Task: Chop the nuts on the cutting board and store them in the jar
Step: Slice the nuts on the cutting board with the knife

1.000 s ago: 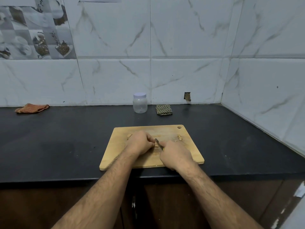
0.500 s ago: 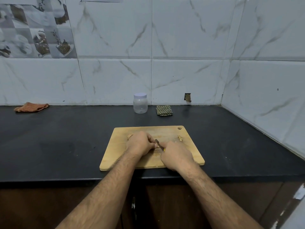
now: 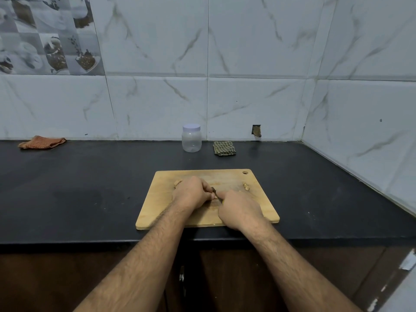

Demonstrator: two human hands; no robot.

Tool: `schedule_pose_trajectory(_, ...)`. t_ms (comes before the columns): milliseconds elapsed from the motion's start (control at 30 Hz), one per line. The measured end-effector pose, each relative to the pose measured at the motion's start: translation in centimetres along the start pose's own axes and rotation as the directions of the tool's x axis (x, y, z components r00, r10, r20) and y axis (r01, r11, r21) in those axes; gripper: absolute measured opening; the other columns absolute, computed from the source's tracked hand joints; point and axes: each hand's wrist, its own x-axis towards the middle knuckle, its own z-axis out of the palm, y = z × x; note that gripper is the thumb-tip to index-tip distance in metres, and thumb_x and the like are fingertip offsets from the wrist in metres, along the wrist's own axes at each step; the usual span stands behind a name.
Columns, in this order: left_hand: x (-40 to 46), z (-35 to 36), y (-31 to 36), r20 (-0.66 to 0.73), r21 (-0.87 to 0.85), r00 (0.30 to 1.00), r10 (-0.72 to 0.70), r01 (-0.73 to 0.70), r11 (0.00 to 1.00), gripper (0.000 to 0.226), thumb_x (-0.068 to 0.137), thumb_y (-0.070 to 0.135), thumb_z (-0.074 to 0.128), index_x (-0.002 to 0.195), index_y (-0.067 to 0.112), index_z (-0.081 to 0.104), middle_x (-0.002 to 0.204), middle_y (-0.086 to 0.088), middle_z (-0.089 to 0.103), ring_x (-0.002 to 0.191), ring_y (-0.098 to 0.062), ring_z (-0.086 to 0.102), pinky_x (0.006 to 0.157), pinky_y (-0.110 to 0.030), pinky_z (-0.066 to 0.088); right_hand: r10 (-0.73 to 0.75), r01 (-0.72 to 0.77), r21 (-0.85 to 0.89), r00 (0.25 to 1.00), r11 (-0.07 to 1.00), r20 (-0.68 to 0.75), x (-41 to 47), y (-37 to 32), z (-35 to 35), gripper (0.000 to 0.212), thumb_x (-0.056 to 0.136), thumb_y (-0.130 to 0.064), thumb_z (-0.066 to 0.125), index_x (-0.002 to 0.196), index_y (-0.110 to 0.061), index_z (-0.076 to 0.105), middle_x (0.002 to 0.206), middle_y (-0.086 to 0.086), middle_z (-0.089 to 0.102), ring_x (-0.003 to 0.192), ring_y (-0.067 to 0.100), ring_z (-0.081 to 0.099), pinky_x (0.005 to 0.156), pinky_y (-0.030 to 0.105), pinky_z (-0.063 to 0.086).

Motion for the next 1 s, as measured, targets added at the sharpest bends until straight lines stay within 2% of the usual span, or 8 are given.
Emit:
schedule_pose_trajectory(133, -0.2, 0.0, 0.1, -0.020, 0.003, 1.000, -0.011, 0.011, 1.000, 0.005, 0.077, 0.041, 0.079, 0.079, 0.040, 0.075, 0.094, 0.022, 0.072, 0.093, -0.003, 0.064, 0.087, -0.031, 0.054, 0.004, -0.004, -0.026, 1.000, 1.000, 0.002, -0.1, -0.4, 0.0, 0.055, 0.093, -0.010, 0.045, 0.142, -0.036, 0.048, 0.118, 0.003, 0.065, 0.107, 0.023, 0.058, 0.081, 0.033, 0.048)
schedule_pose_trajectory(333, -0.7, 0.0, 0.3, -0.041, 0.049, 0.999, -0.006, 0.008, 0.999, 0.006, 0.082, 0.044, 0.075, 0.086, 0.040, 0.077, 0.089, 0.021, 0.071, 0.089, -0.003, 0.062, 0.079, -0.028, 0.054, 0.048, -0.048, 0.027, 0.998, 0.998, 0.030, -1.7, 0.2, 0.4, 0.068, 0.089, -0.005, 0.044, 0.149, -0.035, 0.039, 0.125, 0.007, 0.060, 0.111, 0.025, 0.057, 0.078, 0.033, 0.049)
schedule_pose_trajectory(467, -1.0, 0.1, 0.3, -0.058, 0.060, 0.998, 0.021, -0.018, 0.998, 0.010, 0.085, 0.043, 0.072, 0.093, 0.039, 0.077, 0.096, 0.020, 0.072, 0.094, -0.003, 0.060, 0.083, -0.021, 0.041, 0.036, -0.036, -0.005, 0.999, 0.999, 0.024, -3.1, 0.7, 0.6, 0.073, 0.089, -0.003, 0.045, 0.152, -0.037, 0.032, 0.127, 0.007, 0.059, 0.111, 0.025, 0.057, 0.073, 0.032, 0.045)
schedule_pose_trajectory(533, -1.2, 0.2, 0.1, -0.069, 0.063, 0.997, 0.044, -0.039, 0.997, 0.013, 0.087, 0.041, 0.070, 0.097, 0.039, 0.077, 0.101, 0.018, 0.073, 0.098, -0.006, 0.062, 0.085, -0.022, 0.043, 0.035, -0.035, -0.017, 0.999, 0.999, 0.018, -3.5, 0.8, 0.6, 0.074, 0.090, -0.002, 0.045, 0.153, -0.037, 0.030, 0.130, 0.006, 0.057, 0.114, 0.024, 0.056, 0.072, 0.032, 0.044)
schedule_pose_trajectory(667, -1.6, 0.4, 0.0, -0.090, 0.077, 0.994, 0.062, -0.055, 0.995, 0.017, 0.088, 0.040, 0.069, 0.103, 0.036, 0.076, 0.104, 0.015, 0.073, 0.100, -0.009, 0.064, 0.084, -0.027, 0.050, 0.064, -0.064, -0.005, 0.998, 0.998, 0.011, -3.4, 0.9, 0.7, 0.074, 0.090, -0.003, 0.045, 0.152, -0.039, 0.031, 0.132, 0.005, 0.057, 0.114, 0.024, 0.057, 0.075, 0.032, 0.048)
schedule_pose_trajectory(767, -1.9, 0.6, -0.1, -0.122, 0.079, 0.990, 0.076, -0.067, 0.995, 0.017, 0.088, 0.039, 0.068, 0.102, 0.035, 0.076, 0.102, 0.013, 0.074, 0.097, -0.010, 0.065, 0.085, -0.032, 0.054, 0.060, -0.059, 0.015, 0.998, 0.998, -0.009, -2.6, 0.8, 0.7, 0.070, 0.091, -0.006, 0.044, 0.151, -0.039, 0.033, 0.127, 0.005, 0.061, 0.110, 0.023, 0.058, 0.077, 0.033, 0.051)
schedule_pose_trajectory(900, -2.0, 0.7, -0.2, -0.144, 0.088, 0.984, 0.102, -0.090, 0.992, 0.018, 0.088, 0.039, 0.068, 0.103, 0.036, 0.076, 0.104, 0.013, 0.074, 0.099, -0.010, 0.066, 0.086, -0.033, 0.054, 0.038, -0.037, 0.038, 0.999, 0.999, -0.034, -1.2, 0.4, 0.7, 0.064, 0.093, -0.009, 0.043, 0.149, -0.038, 0.038, 0.123, 0.004, 0.062, 0.110, 0.024, 0.058, 0.074, 0.031, 0.044)
schedule_pose_trajectory(1000, -2.1, 0.7, -0.2, -0.146, 0.110, 0.983, 0.113, -0.098, 0.989, 0.017, 0.089, 0.041, 0.066, 0.103, 0.039, 0.076, 0.103, 0.014, 0.074, 0.095, -0.010, 0.065, 0.080, -0.030, 0.054, 0.020, -0.019, 0.038, 0.999, 0.999, -0.039, -0.6, 0.1, 0.7, 0.058, 0.094, -0.013, 0.045, 0.146, -0.038, 0.044, 0.118, 0.003, 0.064, 0.108, 0.023, 0.058, 0.072, 0.031, 0.041)
